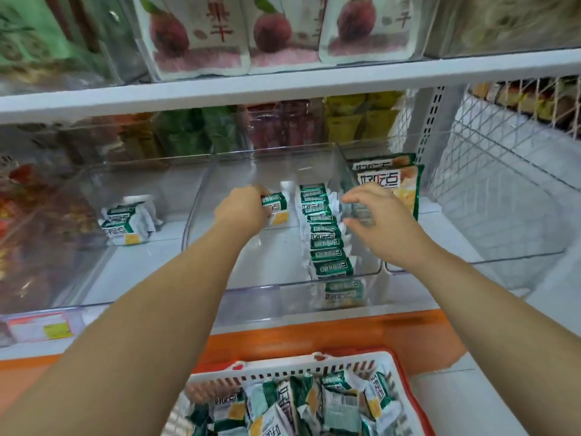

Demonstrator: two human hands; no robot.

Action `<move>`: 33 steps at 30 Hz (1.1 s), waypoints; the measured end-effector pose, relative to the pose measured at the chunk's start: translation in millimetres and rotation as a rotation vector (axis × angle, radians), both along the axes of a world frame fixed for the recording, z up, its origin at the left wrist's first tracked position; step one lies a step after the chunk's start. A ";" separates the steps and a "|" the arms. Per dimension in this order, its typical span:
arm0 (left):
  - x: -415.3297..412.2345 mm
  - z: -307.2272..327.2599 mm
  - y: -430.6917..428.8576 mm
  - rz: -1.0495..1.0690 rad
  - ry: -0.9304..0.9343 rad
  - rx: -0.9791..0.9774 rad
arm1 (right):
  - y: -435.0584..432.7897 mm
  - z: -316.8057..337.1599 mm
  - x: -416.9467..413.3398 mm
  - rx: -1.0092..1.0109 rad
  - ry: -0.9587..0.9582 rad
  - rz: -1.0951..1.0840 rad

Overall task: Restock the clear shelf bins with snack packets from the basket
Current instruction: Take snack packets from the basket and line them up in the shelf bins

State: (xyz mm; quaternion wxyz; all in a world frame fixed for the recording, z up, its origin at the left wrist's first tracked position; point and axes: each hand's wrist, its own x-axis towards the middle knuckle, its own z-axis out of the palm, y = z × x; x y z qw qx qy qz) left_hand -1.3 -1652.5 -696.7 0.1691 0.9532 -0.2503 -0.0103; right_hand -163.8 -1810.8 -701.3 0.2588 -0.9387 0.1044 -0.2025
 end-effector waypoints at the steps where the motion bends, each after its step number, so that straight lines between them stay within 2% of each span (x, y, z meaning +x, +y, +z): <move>1: 8.1 -3.7 -6.5 0.016 -0.003 0.004 | 1.8 -6.5 0.1 0.022 -0.034 -0.004; 14: 66.5 -48.6 -55.4 -0.055 0.029 -0.102 | 3.8 -20.1 -0.2 0.072 -0.116 -0.010; 18: 71.0 -50.6 -56.6 0.025 -0.003 -0.123 | 7.3 -22.4 2.4 0.067 -0.134 -0.028; 24: 71.9 -52.2 -59.8 0.147 -0.087 -0.008 | 6.9 -21.7 2.2 0.082 -0.128 -0.036; 27: 75.1 -54.7 -60.0 0.229 -0.016 -0.033 | 7.1 -22.0 2.4 0.094 -0.128 -0.036; 31: 75.9 -54.2 -63.3 0.095 -0.042 -0.026 | 7.0 -22.3 3.0 0.092 -0.138 -0.034; 33: 73.7 -55.9 -63.7 0.047 -0.002 -0.088 | 6.5 -22.3 3.2 0.092 -0.142 -0.030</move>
